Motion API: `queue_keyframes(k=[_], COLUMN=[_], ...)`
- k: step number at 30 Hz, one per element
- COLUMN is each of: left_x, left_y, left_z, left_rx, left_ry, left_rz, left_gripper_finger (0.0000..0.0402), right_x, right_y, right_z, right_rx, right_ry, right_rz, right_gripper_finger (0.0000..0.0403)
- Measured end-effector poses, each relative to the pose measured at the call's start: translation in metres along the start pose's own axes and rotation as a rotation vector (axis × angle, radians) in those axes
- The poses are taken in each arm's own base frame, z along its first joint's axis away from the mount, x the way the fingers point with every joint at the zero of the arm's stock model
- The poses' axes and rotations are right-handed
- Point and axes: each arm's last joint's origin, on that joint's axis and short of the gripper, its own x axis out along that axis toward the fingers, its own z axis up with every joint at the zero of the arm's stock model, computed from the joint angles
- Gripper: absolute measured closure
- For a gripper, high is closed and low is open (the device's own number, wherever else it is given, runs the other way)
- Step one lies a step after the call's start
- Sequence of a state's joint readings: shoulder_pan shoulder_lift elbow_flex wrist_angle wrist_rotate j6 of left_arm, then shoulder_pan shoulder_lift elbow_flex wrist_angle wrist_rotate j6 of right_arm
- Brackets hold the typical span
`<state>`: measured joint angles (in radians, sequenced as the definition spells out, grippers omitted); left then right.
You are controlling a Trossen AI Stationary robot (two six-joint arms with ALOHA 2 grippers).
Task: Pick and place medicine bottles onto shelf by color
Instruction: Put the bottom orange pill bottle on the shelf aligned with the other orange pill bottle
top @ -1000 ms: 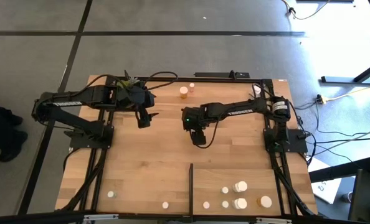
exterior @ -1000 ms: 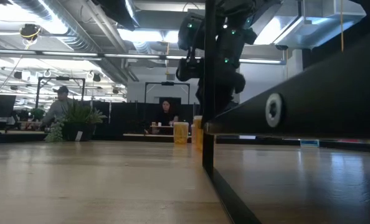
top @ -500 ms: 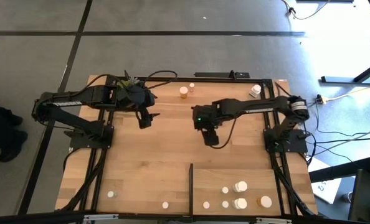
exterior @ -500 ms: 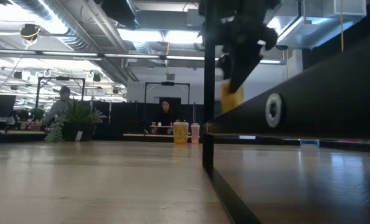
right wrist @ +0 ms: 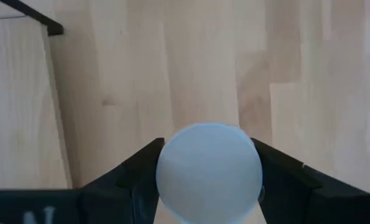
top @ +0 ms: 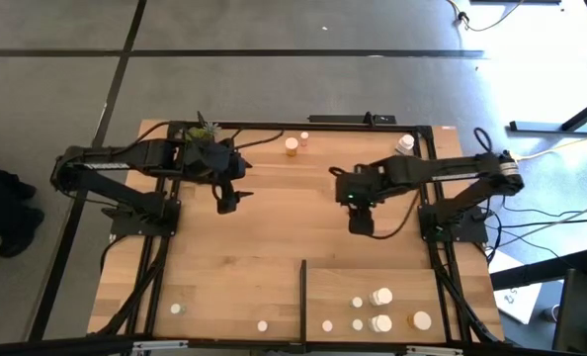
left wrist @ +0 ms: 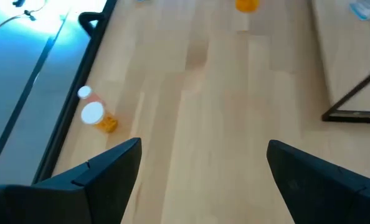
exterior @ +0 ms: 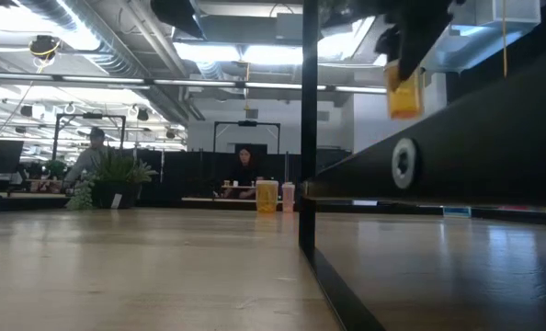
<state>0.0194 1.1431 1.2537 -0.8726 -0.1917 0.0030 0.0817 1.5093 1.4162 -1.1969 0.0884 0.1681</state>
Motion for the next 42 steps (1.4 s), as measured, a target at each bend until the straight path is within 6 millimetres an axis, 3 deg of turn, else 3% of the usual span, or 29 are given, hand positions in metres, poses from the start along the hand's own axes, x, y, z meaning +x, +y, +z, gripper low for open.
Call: queue_keyframes(k=[5, 16, 27, 30, 39, 42], left_x=[-0.001, 0.007, 0.034, 0.040, 0.042, 0.036], left_y=[-0.009, -0.031, -0.055, -0.065, -0.096, -0.105], left_z=[0.001, 0.013, 0.017, 0.027, 0.034, 0.036], left_rx=[0.055, 0.096, 0.141, 0.149, 0.205, 0.213], left_ry=[-0.007, -0.095, -0.066, -0.138, -0.243, -0.291], left_rz=[-0.051, -0.159, -0.216, -0.294, -0.447, -0.476], left_gripper_finger=[0.0061, 0.0061, 0.0061, 0.0061, 0.0061, 0.0061], right_x=[-0.022, -0.049, -0.062, -0.064, -0.074, -0.067], right_y=[0.015, 0.055, 0.096, 0.106, 0.132, 0.136], right_z=[-0.020, -0.067, -0.105, -0.114, -0.145, -0.156], right_rx=[0.074, 0.248, 0.393, 0.432, 0.488, 0.500], right_ry=[0.000, 0.092, 0.100, 0.098, 0.089, 0.080], right_rz=[-0.001, -0.048, -0.095, -0.088, -0.060, -0.094], right_gripper_finger=[0.0181, 0.0184, 0.0188, 0.0188, 0.0189, 0.0189])
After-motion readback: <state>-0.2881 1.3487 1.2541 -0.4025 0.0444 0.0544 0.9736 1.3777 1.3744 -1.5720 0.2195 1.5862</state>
